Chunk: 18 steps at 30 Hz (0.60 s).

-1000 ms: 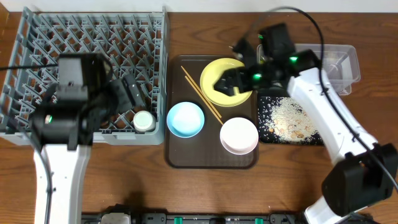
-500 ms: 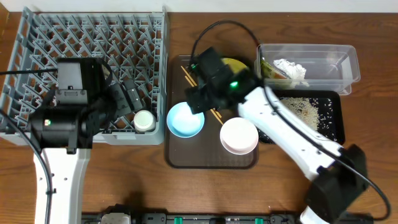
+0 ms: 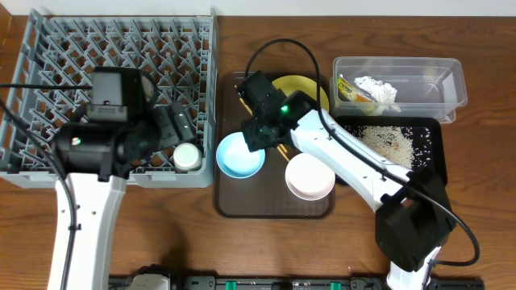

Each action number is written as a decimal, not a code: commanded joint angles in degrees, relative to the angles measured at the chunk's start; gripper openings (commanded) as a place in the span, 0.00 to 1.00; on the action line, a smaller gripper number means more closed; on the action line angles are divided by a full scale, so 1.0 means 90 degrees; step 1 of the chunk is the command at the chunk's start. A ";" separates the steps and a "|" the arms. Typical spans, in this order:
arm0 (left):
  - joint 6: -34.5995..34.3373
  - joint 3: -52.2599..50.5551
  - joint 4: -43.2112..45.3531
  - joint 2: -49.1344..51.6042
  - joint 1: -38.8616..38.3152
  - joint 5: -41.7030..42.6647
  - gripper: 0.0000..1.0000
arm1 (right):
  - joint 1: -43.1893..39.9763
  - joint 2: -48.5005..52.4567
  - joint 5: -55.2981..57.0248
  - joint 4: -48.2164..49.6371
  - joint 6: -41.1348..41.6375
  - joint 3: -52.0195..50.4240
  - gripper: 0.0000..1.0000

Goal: Sort waste into correct bins and load items into the dishwasher

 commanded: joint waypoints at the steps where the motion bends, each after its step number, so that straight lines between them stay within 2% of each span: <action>1: -0.0095 -0.0126 -0.0012 0.0248 -0.0209 -0.0102 0.98 | -0.0240 0.0078 -0.0228 -0.0024 0.0102 0.0000 0.47; 12: -0.0306 -0.0126 -0.0019 0.0862 -0.0306 -0.0073 0.98 | -0.0355 0.0109 -0.0313 -0.0437 0.0053 -0.0005 0.45; 18: -0.0505 -0.0126 0.0012 0.1209 -0.0918 -0.0078 0.90 | -0.0784 0.0027 -0.0347 -0.0452 0.0044 -0.0002 0.46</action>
